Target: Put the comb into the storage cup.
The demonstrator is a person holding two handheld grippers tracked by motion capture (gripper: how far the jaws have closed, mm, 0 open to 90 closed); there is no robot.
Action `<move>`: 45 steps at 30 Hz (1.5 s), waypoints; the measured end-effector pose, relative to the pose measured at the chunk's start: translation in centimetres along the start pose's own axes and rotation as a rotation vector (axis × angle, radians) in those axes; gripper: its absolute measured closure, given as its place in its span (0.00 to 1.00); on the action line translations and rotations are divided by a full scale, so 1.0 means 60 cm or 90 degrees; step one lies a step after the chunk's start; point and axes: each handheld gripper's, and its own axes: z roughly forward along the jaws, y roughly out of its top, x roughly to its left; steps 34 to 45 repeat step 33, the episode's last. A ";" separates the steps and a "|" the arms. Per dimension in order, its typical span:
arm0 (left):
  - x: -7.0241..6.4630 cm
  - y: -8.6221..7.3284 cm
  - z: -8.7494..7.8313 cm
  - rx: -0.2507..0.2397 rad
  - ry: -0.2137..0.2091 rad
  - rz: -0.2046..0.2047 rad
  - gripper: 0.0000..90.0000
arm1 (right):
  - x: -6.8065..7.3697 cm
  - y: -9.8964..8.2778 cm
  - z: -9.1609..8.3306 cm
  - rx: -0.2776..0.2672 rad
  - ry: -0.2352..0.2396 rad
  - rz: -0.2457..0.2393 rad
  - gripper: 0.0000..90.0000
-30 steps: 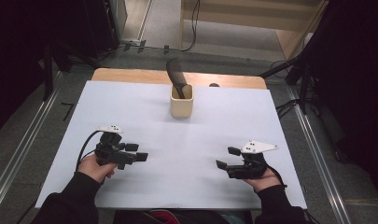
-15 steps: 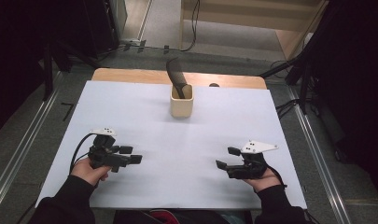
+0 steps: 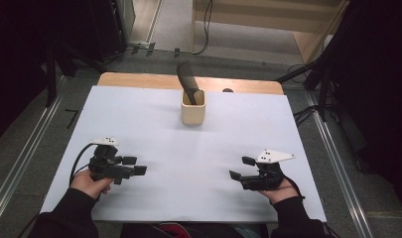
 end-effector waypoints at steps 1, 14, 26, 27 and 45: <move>0.000 0.000 0.000 0.000 0.000 0.001 0.33 | 0.000 0.000 0.000 0.000 -0.001 -0.001 0.27; 0.000 0.000 0.002 0.003 0.001 -0.001 0.33 | 0.000 0.000 0.000 0.001 0.000 -0.001 0.27; 0.000 0.000 0.003 0.009 0.002 0.003 0.33 | 0.001 0.000 0.001 0.003 -0.001 -0.004 0.27; 0.000 0.000 0.003 0.009 0.002 0.003 0.33 | 0.001 0.000 0.001 0.003 0.000 -0.004 0.27; 0.002 -0.001 0.004 0.015 0.019 0.000 0.33 | -0.001 -0.001 0.002 0.008 0.006 -0.004 0.27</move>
